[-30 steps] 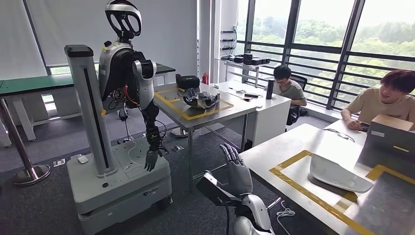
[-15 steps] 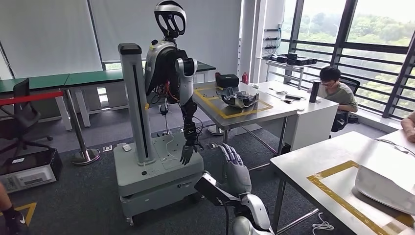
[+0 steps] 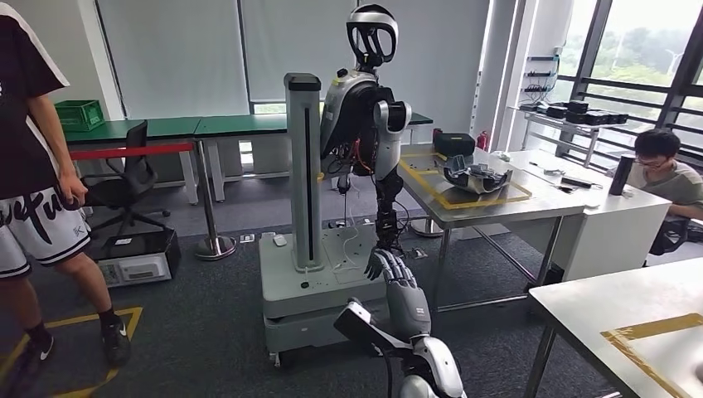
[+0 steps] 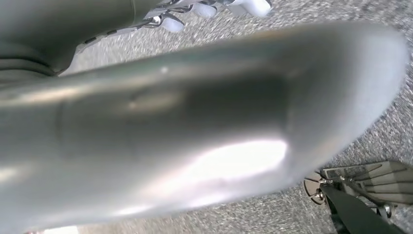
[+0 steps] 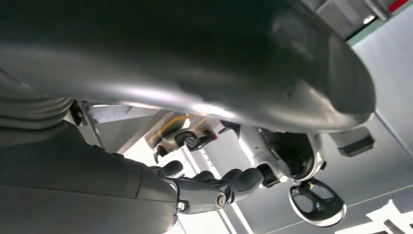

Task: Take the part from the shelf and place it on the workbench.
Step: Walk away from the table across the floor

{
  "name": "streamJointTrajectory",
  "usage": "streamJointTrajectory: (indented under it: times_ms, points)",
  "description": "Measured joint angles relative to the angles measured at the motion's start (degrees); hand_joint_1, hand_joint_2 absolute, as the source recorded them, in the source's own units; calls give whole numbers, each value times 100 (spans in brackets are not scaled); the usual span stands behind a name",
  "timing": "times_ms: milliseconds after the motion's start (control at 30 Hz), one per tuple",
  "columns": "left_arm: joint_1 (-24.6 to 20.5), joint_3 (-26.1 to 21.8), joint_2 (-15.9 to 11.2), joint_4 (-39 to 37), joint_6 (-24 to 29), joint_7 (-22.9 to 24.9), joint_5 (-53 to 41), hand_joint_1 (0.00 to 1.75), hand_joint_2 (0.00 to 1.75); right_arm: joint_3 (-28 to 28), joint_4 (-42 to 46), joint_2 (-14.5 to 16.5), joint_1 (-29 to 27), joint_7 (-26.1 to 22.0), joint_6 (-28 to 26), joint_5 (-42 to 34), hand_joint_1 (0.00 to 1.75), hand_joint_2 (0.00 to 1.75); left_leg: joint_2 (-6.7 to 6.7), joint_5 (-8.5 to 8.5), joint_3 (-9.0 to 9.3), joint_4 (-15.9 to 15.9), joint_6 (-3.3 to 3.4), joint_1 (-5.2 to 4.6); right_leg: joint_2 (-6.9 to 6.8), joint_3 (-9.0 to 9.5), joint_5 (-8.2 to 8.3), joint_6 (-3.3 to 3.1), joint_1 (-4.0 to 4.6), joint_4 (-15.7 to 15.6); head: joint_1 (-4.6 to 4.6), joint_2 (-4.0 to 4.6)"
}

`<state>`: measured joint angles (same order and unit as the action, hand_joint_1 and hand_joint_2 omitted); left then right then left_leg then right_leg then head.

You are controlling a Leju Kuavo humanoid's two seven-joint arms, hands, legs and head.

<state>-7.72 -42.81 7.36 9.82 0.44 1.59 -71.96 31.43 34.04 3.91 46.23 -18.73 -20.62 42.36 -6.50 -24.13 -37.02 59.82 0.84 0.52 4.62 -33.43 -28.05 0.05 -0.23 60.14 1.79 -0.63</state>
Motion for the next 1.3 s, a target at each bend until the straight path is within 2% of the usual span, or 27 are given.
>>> streamJointTrajectory:
  times_ms: [33, 100, 133, 200, 233, 267, 333, 367, 400, 467, 533, 600, 633, 700, 767, 800, 833, 867, 933, 967, 1033, 1067, 1133, 1167, 1200, 1267, 1300]
  points:
    - [-3, -1, -1, 1, 2, -7, 13, 0, 0, 9, 10, -5, 9, 3, 4, -2, 0, 0, -70, 23, -24, -5, -37, 13, 53, 52, -1, -1, 9, -110, 0, 0]
    - [10, -13, -11, 2, 12, -20, 39, 0, 0, 27, 35, 1, 33, 4, 10, -14, 0, 0, -208, 75, -78, -34, -122, 36, -88, 72, 28, -6, 15, -154, -1, 0]
    - [22, -21, -13, 2, 17, -23, 48, 0, 0, 36, 49, 11, 53, 2, 10, -24, 0, 0, -161, 70, -107, -26, -152, 26, -163, 83, 53, -31, 3, -187, 1, 0]
    - [21, -33, -14, 4, 20, -25, 43, 0, 0, 49, 85, 33, 84, -8, 4, -34, 0, 0, 172, -118, -255, 243, -200, -8, -327, 105, 105, -94, -30, -261, 19, 0]
    - [9, -33, -5, 4, 16, -27, 33, 0, 0, 53, 96, 34, 84, -8, -1, -37, 0, 0, 389, -298, -384, 549, -223, -14, -410, 108, 112, -114, -24, -272, 28, 0]
    - [-5, -33, -2, 4, 10, -32, 20, 0, 0, 57, 108, 33, 70, -9, -11, -37, 0, 0, 520, -484, -540, 920, -249, -4, -503, 105, 112, -128, -20, -272, 36, 0]
    - [-12, -33, 5, 2, -9, -42, -9, 0, 0, 71, 134, 28, 7, -8, -38, -27, 0, 0, 613, -658, -728, 1422, -295, 22, -687, 98, 101, -124, -17, -261, 36, 0]
    - [-9, -33, 9, 1, -15, -49, -21, 0, 0, 80, 173, 28, -34, -3, -55, -10, 0, 0, 638, -595, -674, 1380, -313, 35, -769, 96, 94, -115, -19, -253, 36, 0]
    - [-7, -33, 11, 2, -19, -53, -32, 0, 0, 87, 227, 28, -71, 7, -71, 13, 0, 0, 682, -451, -510, 1118, -325, 45, -847, 96, 82, -98, -24, -241, 36, 0]
    - [-15, -33, 15, 8, -20, -61, -51, 0, 0, 92, 399, 17, -122, 41, -92, 64, 0, 0, 901, -207, -90, 371, -309, 33, -988, 91, 41, -42, -13, -194, 36, 0]
    - [-24, -33, 23, 12, -20, -59, -62, 0, 0, 93, 588, -9, -145, 69, -77, 89, 0, 0, 1011, -159, 99, 11, -211, 3, -1097, 89, 7, 16, 18, -161, 26, 0]
    - [-13, -33, 24, 10, -25, -56, -68, 0, 0, 94, 756, -26, -169, 84, -37, 97, 0, 0, 891, -158, 88, 13, -100, -12, -1199, 111, -7, 67, 30, -166, 15, 0]
    - [-3, -33, 22, 11, -33, -54, -77, 0, 0, 95, 838, -27, -184, 87, -18, 104, 0, 0, 830, -150, 85, 7, -64, -6, -1171, 116, -32, 102, 17, -148, 14, 0]
    - [-3, -33, 17, 14, -48, -45, -97, 0, 0, 96, 986, -31, -204, 93, 29, 130, 0, 0, 711, -128, 85, -8, 7, 14, -898, 0, -224, 163, -20, 130, 13, 0]
    - [-25, -32, 18, 16, -34, -41, -72, 0, 0, 99, 1082, -43, -233, 117, 77, 173, 0, 0, 587, -116, 78, -11, 55, 23, -578, -339, -573, 191, -39, 843, 10, 0]
    - [-34, -31, 19, 17, -19, -45, -43, 0, 0, 100, 1110, -50, -256, 137, 97, 189, 0, 0, 509, -111, 74, -10, 69, 21, -519, -524, -705, 193, -38, 1217, 10, 0]
    - [-35, -31, 20, 17, -4, -47, -17, 0, 0, 100, 1134, -58, -280, 155, 112, 201, 0, 0, 424, -107, 71, -7, 73, 19, -495, -649, -743, 188, -37, 1446, 10, 0]
    - [-30, -32, 19, 17, 9, -49, 0, 0, 0, 100, 1161, -65, -296, 172, 135, 204, 0, 0, 333, -101, 69, -4, 70, 18, -482, -673, -669, 173, -36, 1455, 9, 0]
    - [-23, -33, 19, 17, 31, -54, 33, 0, 0, 100, 1219, -69, -300, 189, 190, 205, 0, 0, 157, -85, 68, 3, 51, 20, -361, -406, -280, 121, -38, 849, 9, 0]
    - [-23, -34, 21, 17, 39, -62, 46, 0, 0, 100, 1244, -71, -294, 193, 214, 206, 0, 0, 79, -74, 61, 7, 30, 19, -188, -220, -127, 90, -47, 446, 11, 0]
    - [-32, -35, 28, 17, 44, -94, 55, 0, 0, 99, 1280, -72, -287, 190, 240, 219, 0, 0, -65, -44, 24, 7, -37, 35, 65, 9, 1, 66, -48, -60, 11, 0]
    - [-29, -35, 32, 16, 33, -110, 47, 0, 0, 99, 1292, -71, -285, 187, 247, 228, 0, 0, -138, -21, 1, -5, -83, 51, 90, 31, -17, 59, -38, -121, 10, 0]
    - [-5, -35, 36, 12, 9, -118, 23, 0, 0, 99, 1321, -64, -274, 180, 253, 241, 0, 0, -234, 25, -41, -39, -168, 79, -68, 59, 18, 25, -28, -166, 6, 0]
    - [9, -35, 37, 10, 0, -107, 20, 0, 0, 99, 1333, -60, -266, 171, 250, 241, 0, 0, -130, 4, -73, -11, -200, 68, -147, 81, 43, -8, -37, -202, 10, 0]
    - [16, -36, 36, 10, -1, -94, 26, 0, 0, 99, 1341, -60, -258, 162, 245, 240, 0, 0, 51, -78, -140, 103, -226, 51, -232, 104, 67, -44, -50, -239, 15, 0]
    - [8, -35, 39, 10, -1, -77, 37, 0, 0, 99, 1348, -79, -259, 139, 218, 230, 0, 0, 473, -411, -405, 664, -267, 26, -410, 119, 86, -88, -51, -276, 26, 0]
    - [1, -34, 41, 9, 0, -74, 31, 0, 0, 99, 1348, -95, -267, 128, 200, 220, 0, 0, 567, -585, -566, 1029, -287, 32, -505, 115, 84, -99, -46, -274, 27, 0]
